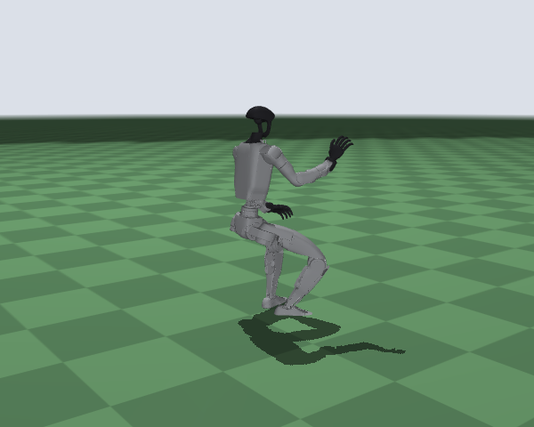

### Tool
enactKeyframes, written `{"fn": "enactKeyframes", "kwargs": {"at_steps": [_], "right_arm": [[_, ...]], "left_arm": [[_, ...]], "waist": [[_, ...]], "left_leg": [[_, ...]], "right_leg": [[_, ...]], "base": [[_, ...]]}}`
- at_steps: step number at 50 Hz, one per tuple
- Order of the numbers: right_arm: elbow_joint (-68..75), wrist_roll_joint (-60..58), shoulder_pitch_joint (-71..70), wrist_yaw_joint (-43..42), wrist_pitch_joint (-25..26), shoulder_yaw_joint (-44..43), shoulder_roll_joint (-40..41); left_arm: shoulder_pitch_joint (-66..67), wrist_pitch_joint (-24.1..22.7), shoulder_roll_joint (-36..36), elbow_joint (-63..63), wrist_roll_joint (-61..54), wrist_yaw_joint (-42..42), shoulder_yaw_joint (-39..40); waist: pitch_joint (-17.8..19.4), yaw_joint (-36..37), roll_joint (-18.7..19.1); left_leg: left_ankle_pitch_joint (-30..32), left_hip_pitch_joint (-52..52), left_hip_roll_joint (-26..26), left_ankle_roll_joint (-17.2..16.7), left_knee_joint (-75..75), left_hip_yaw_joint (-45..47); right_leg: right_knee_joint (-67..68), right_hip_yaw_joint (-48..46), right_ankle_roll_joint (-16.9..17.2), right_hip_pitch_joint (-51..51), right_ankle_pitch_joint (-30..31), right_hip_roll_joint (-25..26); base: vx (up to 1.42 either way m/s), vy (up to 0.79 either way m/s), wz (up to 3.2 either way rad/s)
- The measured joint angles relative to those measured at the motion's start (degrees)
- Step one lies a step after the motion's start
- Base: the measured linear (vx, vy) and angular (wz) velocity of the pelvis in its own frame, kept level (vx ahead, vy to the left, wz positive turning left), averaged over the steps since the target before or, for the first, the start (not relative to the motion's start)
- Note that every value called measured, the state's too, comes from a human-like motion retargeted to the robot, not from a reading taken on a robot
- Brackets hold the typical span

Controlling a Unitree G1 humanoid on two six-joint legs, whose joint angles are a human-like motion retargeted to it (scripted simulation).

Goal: Upper body actions

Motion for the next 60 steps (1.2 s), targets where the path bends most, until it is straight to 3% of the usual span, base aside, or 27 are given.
{"fn": "enactKeyframes", "kwargs": {"at_steps": [13,23,43,55,60], "right_arm": [[18.4,-6.1,13.6,8.8,-2.7,5.9,6.5],[25.8,-11.7,19.7,12.0,-1.3,10.2,9.0],[28.9,-12.8,26.3,15.1,3.5,13.0,11.7],[29.4,-7.8,27.9,9.1,5.6,13.1,13.9],[27.1,-8.2,28.9,9.9,9.3,13.9,13.6]], "left_arm": [[-0.2,-0.3,-0.4,0.2,0.2,0.0,0.5],[0.1,-0.2,-0.3,-0.3,0.0,0.1,0.6],[0.2,-0.2,-0.6,-0.6,0.1,-0.1,0.7],[0.4,-0.2,-0.6,-0.3,-0.1,-0.1,0.7],[0.0,-0.3,-0.8,0.0,0.1,-0.2,0.7]], "waist": [[0.2,-0.4,0.3],[0.2,-0.6,0.5],[0.3,-0.5,0.6],[0.0,-0.7,0.9],[0.0,-0.5,1.0]], "left_leg": [[0.1,0.1,-0.4,0.1,-0.2,0.2],[0.1,-0.1,-0.2,0.0,-0.2,0.2],[0.1,0.0,-0.2,0.1,-0.2,0.2],[0.1,0.2,-0.2,0.0,-0.2,0.3],[0.2,0.1,-0.3,0.0,-0.3,0.3]], "right_leg": [[0.1,0.2,0.1,-0.1,-0.1,-0.3],[0.0,0.2,0.0,-0.3,0.0,-0.2],[0.0,0.2,0.0,-0.2,0.1,-0.2],[0.0,0.3,0.0,-0.2,0.1,-0.2],[0.0,0.3,-0.1,-0.3,0.1,-0.3]], "base": [[0.0,0.0,0.0],[0.0,0.0,0.0],[0.0,0.0,0.0],[0.02,0.06,0.0],[0.0,0.09,0.03]]}}
